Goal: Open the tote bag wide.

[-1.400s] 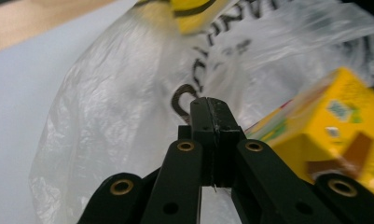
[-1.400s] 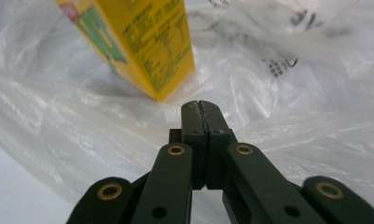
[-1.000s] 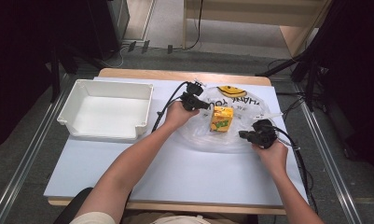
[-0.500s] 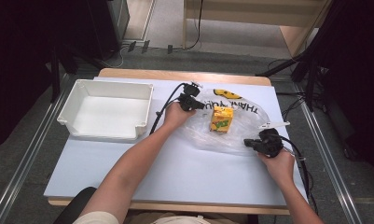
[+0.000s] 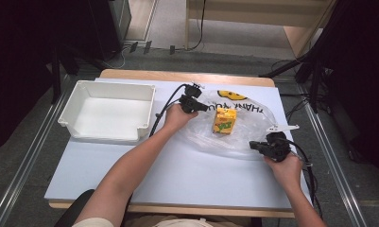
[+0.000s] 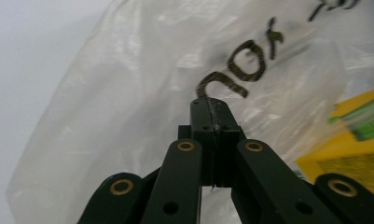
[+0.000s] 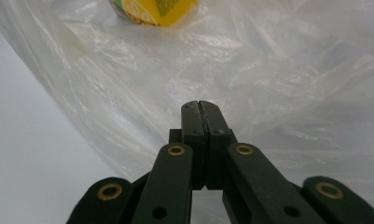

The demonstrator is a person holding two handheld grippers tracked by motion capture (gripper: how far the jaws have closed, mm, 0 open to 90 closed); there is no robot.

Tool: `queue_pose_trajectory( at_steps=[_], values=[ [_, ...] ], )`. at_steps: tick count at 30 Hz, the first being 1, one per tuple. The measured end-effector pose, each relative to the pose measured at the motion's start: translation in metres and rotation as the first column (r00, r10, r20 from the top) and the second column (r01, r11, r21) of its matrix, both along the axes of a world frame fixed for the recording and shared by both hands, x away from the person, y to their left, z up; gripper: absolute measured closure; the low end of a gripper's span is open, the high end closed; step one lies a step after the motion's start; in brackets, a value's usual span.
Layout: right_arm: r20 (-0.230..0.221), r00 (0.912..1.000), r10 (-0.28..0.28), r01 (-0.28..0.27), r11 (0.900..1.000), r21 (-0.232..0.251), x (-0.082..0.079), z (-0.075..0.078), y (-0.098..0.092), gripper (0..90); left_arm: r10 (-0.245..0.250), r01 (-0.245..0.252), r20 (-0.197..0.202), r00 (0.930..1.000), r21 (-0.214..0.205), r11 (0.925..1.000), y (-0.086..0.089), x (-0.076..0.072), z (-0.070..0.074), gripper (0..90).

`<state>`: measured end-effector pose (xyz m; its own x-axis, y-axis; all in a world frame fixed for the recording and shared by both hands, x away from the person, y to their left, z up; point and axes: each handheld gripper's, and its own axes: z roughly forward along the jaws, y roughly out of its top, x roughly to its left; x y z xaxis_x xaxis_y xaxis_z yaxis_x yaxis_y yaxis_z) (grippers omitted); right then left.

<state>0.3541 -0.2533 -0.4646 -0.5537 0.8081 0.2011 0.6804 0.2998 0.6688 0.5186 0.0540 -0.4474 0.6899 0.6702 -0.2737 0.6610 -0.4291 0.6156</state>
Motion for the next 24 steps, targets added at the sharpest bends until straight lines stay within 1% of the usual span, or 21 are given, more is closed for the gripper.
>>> queue_pose_trajectory(
  at_steps=[1, 2, 3, 4, 6, 7, 8, 9, 10, 11, 12, 13, 15, 16, 17, 18, 19, 20, 21, 23, 24],
  values=[
    [0.009, 1.0000, 0.000, 0.000, 1.0000, 0.001, -0.001, 0.005, 0.003, 90.0, -0.015, 0.015, 0.015, 0.9998, -0.002, 0.9999, 0.000, -0.004, 0.006, 90.0],
    [0.016, 0.9999, 0.000, 0.000, 1.0000, -0.001, -0.001, 0.006, 0.004, 90.0, -0.024, 0.024, 0.019, 0.9995, -0.003, 0.9997, 0.001, -0.005, 0.009, 90.0],
    [0.013, 0.9999, -0.003, 0.003, 1.0000, 0.006, -0.001, 0.007, 0.004, 90.0, -0.031, 0.031, 0.024, 0.9993, -0.004, 0.9995, 0.002, -0.006, 0.012, 90.0],
    [0.013, 0.9999, -0.003, 0.003, 1.0000, 0.006, -0.001, 0.007, 0.004, 90.0, -0.031, 0.031, 0.024, 0.9993, -0.004, 0.9995, 0.002, -0.006, 0.012, 90.0],
    [0.006, 0.9999, -0.013, 0.013, 0.9996, 0.024, -0.001, 0.009, 0.005, 90.0, -0.033, 0.034, 0.034, 0.9988, -0.020, 0.9992, 0.005, -0.009, 0.018, 90.0],
    [0.011, 0.9999, -0.012, 0.012, 0.9998, 0.012, -0.001, 0.009, 0.006, 90.0, -0.048, 0.050, 0.042, 0.9979, -0.025, 0.9985, 0.007, -0.013, 0.022, 90.0],
    [0.018, 0.9998, -0.009, 0.009, 0.9998, 0.017, -0.002, 0.010, 0.007, 90.0, -0.048, 0.050, 0.042, 0.9979, -0.025, 0.9985, 0.007, -0.013, 0.022, 90.0],
    [0.013, 0.9998, -0.014, 0.013, 0.9997, 0.019, -0.003, 0.012, 0.007, 90.0, -0.061, 0.062, 0.039, 0.9974, -0.026, 0.9977, 0.009, -0.017, 0.026, 88.8],
    [0.020, 0.9997, -0.013, 0.013, 0.9998, 0.013, -0.003, 0.013, 0.007, 90.0, -0.064, 0.065, 0.049, 0.9968, -0.023, 0.9976, 0.010, -0.020, 0.027, 88.4],
    [0.020, 0.9997, -0.013, 0.013, 0.9998, 0.013, -0.003, 0.013, 0.007, 90.0, -0.064, 0.065, 0.049, 0.9968, -0.023, 0.9976, 0.010, -0.020, 0.027, 88.2],
    [0.026, 0.9996, -0.009, 0.009, 0.9999, 0.006, -0.004, 0.014, 0.008, 89.3, -0.075, 0.076, 0.053, 0.9957, -0.015, 0.9970, 0.012, -0.023, 0.030, 88.2],
    [0.028, 0.9996, -0.009, 0.010, 0.9999, -0.005, -0.005, 0.016, 0.009, 88.4, -0.075, 0.076, 0.058, 0.9955, -0.017, 0.9970, 0.013, -0.025, 0.031, 87.9],
    [0.055, 0.9985, -0.007, 0.009, 0.9997, -0.024, -0.008, 0.023, 0.010, 88.3, -0.084, 0.085, 0.055, 0.9949, -0.023, 0.9961, 0.017, -0.029, 0.034, 88.4],
    [0.055, 0.9984, -0.009, 0.011, 0.9995, -0.030, -0.009, 0.025, 0.011, 88.3, -0.084, 0.085, 0.055, 0.9949, -0.023, 0.9961, 0.017, -0.029, 0.034, 88.3],
    [0.055, 0.9984, -0.008, 0.009, 0.9996, -0.026, -0.010, 0.026, 0.011, 86.7, -0.083, 0.085, 0.054, 0.9951, -0.024, 0.9961, 0.018, -0.031, 0.035, 88.2],
    [0.046, 0.9989, -0.010, 0.011, 0.9999, -0.012, -0.011, 0.026, 0.011, 85.9, -0.083, 0.084, 0.051, 0.9953, -0.031, 0.9960, 0.019, -0.032, 0.036, 87.8],
    [0.046, 0.9989, -0.010, 0.011, 0.9999, -0.012, -0.011, 0.026, 0.011, 85.9, -0.088, 0.090, 0.050, 0.9949, -0.037, 0.9953, 0.020, -0.033, 0.037, 87.8],
    [0.047, 0.9989, -0.008, 0.008, 1.0000, -0.003, -0.012, 0.027, 0.012, 84.9, -0.087, 0.089, 0.052, 0.9948, -0.034, 0.9954, 0.021, -0.035, 0.038, 86.7],
    [0.055, 0.9985, -0.001, 0.001, 1.0000, 0.008, -0.013, 0.028, 0.013, 81.0, -0.092, 0.094, 0.058, 0.9941, -0.042, 0.9947, 0.022, -0.037, 0.039, 83.8],
    [0.051, 0.9987, -0.002, 0.001, 0.9997, 0.024, -0.014, 0.029, 0.013, 73.8, -0.097, 0.099, 0.052, 0.9939, -0.037, 0.9944, 0.022, -0.038, 0.039, 82.3],
    [0.051, 0.9987, -0.002, 0.001, 0.9997, 0.024, -0.014, 0.029, 0.013, 73.8, -0.108, 0.109, 0.050, 0.9929, -0.031, 0.9935, 0.022, -0.039, 0.039, 82.3]
  ],
)
